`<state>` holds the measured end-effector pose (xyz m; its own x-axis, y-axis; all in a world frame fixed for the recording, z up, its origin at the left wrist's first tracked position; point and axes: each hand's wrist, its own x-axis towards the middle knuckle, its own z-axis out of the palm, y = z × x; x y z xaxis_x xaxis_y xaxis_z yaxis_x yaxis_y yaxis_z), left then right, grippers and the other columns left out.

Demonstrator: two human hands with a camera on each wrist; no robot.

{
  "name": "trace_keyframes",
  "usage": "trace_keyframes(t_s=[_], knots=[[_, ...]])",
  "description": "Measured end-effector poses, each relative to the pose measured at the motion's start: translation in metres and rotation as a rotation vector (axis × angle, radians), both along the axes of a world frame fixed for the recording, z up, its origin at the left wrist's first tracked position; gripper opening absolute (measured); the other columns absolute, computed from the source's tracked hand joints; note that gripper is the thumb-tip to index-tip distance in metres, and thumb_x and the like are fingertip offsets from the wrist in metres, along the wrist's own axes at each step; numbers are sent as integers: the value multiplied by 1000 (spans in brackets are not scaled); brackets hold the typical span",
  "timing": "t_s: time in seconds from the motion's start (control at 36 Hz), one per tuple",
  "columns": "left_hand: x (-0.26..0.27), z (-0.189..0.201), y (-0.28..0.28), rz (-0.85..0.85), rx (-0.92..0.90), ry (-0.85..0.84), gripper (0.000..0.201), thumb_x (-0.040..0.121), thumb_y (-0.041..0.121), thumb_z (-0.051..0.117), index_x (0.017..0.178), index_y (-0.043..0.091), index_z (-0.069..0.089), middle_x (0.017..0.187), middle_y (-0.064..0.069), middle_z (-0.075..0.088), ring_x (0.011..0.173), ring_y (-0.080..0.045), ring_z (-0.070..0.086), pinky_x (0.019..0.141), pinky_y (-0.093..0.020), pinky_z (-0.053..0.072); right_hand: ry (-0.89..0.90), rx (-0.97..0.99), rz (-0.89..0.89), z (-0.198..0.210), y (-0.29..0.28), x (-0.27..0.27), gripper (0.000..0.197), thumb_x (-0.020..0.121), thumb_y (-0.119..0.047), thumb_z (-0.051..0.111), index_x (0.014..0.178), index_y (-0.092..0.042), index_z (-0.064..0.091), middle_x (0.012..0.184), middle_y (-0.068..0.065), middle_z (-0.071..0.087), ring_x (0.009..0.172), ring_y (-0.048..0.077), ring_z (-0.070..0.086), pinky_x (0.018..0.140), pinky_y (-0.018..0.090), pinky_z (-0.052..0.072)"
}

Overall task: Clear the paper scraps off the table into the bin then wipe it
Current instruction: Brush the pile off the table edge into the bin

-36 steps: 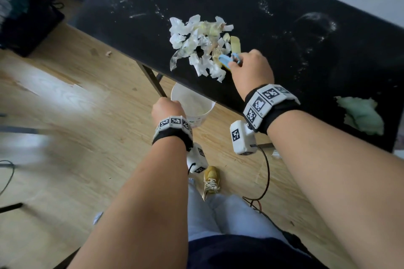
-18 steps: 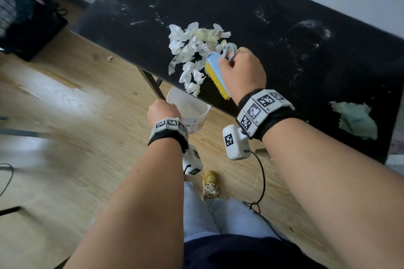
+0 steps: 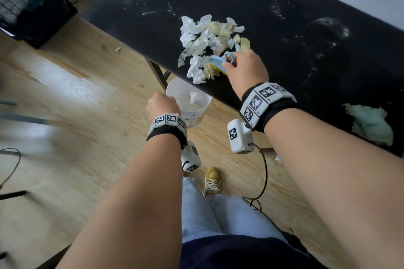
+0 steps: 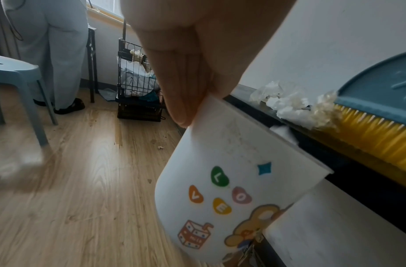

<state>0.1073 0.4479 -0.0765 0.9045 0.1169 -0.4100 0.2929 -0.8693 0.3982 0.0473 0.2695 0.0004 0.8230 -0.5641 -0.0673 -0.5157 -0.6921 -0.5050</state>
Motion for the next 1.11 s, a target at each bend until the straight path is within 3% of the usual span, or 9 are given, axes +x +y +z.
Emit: trace_keyframes(t_s=[0.14,0.28,0.36,0.5,0.61,0.75,0.92,1.0,1.11], knots=[[-1,-2,3,7,11,-5,39,92,11,45,55,6,36,58,-6,37,68,-28,45,61,-31,36,36,7,57,1,12,-3,19,94,-31,54,92,-18,67,98,1,51,81,18,54,66,29,40],[-1,-5,4,-8,3,-21,39,92,10,45,54,6,36,57,-6,37,66,-27,45,57,-29,34,22,-11,75,2,23,-7,33,93,-33,53,64,-20,45,87,0,48,71,20,51,61,29,35],[1,-7,4,-7,6,-30,39,92,9,45,54,7,35,57,-5,35,66,-26,43,56,-29,33,-64,-74,35,7,22,-6,28,95,-31,50,73,-14,55,88,-1,48,71,18,53,59,30,40],[6,-9,5,-9,20,-54,40,93,9,44,54,7,33,57,-5,34,67,-26,43,59,-30,33,-183,-107,-33,9,9,5,25,97,-27,49,86,-11,64,99,3,57,80,19,61,69,34,54],[12,-11,7,5,28,-56,40,93,9,44,54,7,33,57,-5,34,68,-26,43,60,-30,35,-81,-103,-15,2,5,20,23,97,-25,48,96,-11,65,107,6,57,88,21,60,74,35,52],[17,-11,13,16,19,-55,39,93,10,44,55,6,34,58,-5,36,68,-26,44,60,-29,34,-26,-62,79,-6,13,30,25,97,-29,50,108,-14,67,112,5,56,93,18,57,70,28,42],[25,-9,18,43,26,-72,40,94,12,44,55,6,36,61,-8,41,71,-28,47,61,-30,37,-18,-20,169,-8,28,32,23,95,-32,51,98,-16,68,102,2,54,83,15,50,67,27,38],[28,-8,20,49,41,-65,40,94,12,44,55,7,36,58,-5,37,70,-28,48,61,-30,37,-33,1,173,-7,35,32,26,95,-31,50,76,-14,54,91,-1,48,75,17,50,64,27,36],[27,-3,19,44,63,-58,40,94,12,44,56,6,37,59,-6,41,69,-27,48,60,-30,36,-170,-45,89,-3,32,28,31,96,-30,48,79,-7,60,90,0,53,74,17,53,60,29,42]])
